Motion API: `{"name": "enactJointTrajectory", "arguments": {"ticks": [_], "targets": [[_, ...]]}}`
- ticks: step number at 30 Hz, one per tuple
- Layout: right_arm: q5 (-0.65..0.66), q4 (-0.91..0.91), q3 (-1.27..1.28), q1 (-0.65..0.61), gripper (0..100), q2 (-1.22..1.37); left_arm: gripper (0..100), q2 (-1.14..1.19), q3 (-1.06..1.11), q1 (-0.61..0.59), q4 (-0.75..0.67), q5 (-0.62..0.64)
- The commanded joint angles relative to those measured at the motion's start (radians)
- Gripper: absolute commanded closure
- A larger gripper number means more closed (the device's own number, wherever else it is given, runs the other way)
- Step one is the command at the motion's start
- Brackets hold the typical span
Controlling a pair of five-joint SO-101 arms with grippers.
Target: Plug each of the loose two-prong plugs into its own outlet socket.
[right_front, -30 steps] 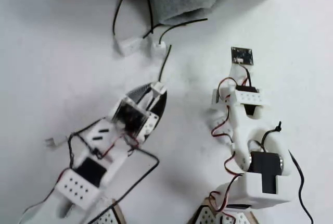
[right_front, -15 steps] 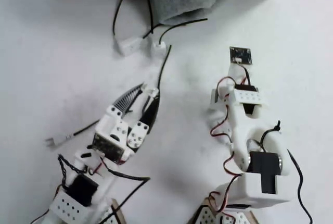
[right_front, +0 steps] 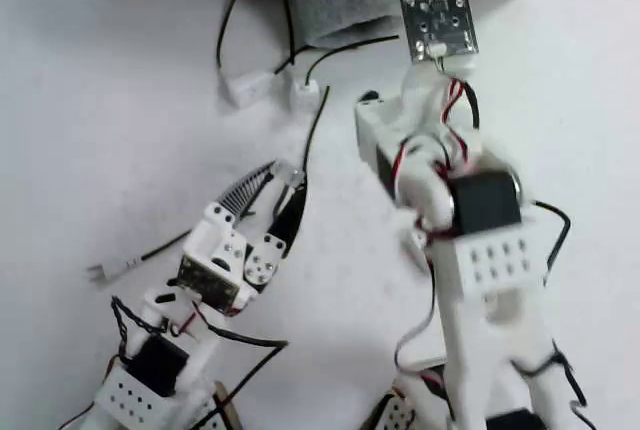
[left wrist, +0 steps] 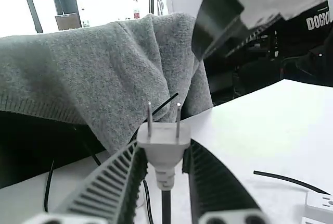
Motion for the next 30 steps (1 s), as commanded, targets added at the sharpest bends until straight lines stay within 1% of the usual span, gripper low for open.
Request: {"name": "enactJointTrajectory", "arguments": {"ticks": [1, 4, 5, 7, 8, 9, 11, 13, 18, 22, 24, 26, 30], "targets": [[0.003, 0.033, -0.040, -0.148, 83.0, -0.128, 98, -0.018, -0.003, 0.004, 0.003, 0.008], [0.003, 0.050, -0.011, -0.269, 83.3, -0.193, 98, -0.018, -0.003, 0.004, 0.003, 0.008], [0.003, 0.050, 0.005, -0.308, 84.8, -0.213, 98, -0.018, -0.003, 0.004, 0.003, 0.008], [0.005, 0.036, 0.035, -0.369, 91.6, -0.240, 98, -0.018, -0.003, 0.004, 0.003, 0.006], [0.008, 0.018, 0.055, -0.386, 96.5, -0.254, 98, -0.018, -0.003, 0.004, 0.003, 0.005], [0.026, 0.001, 0.078, -0.389, 99.1, -0.268, 98, -0.018, -0.003, 0.004, 0.003, 0.003], [0.086, -0.019, 0.123, -0.395, 96.1, -0.289, 98, -0.018, -0.003, 0.004, 0.003, 0.003], [0.132, -0.019, 0.170, -0.401, 98.4, -0.311, 98, -0.018, -0.003, 0.004, 0.003, 0.003], [0.215, -0.051, 0.299, -0.449, 98.0, -0.374, 98, -0.018, -0.003, 0.004, 0.003, 0.003], [0.290, -0.179, 0.433, -0.446, 98.0, -0.426, 98, -0.018, -0.003, 0.004, 0.003, 0.002], [0.362, -0.249, 0.506, -0.427, 98.0, -0.435, 98, -0.018, -0.003, 0.004, 0.005, 0.002], [0.411, -0.335, 0.566, -0.371, 98.0, -0.426, 98, -0.018, -0.003, 0.004, 0.005, 0.000], [0.422, -0.464, 0.600, -0.232, 98.0, -0.367, 98, -0.018, -0.003, 0.004, 0.005, 0.000]]}}
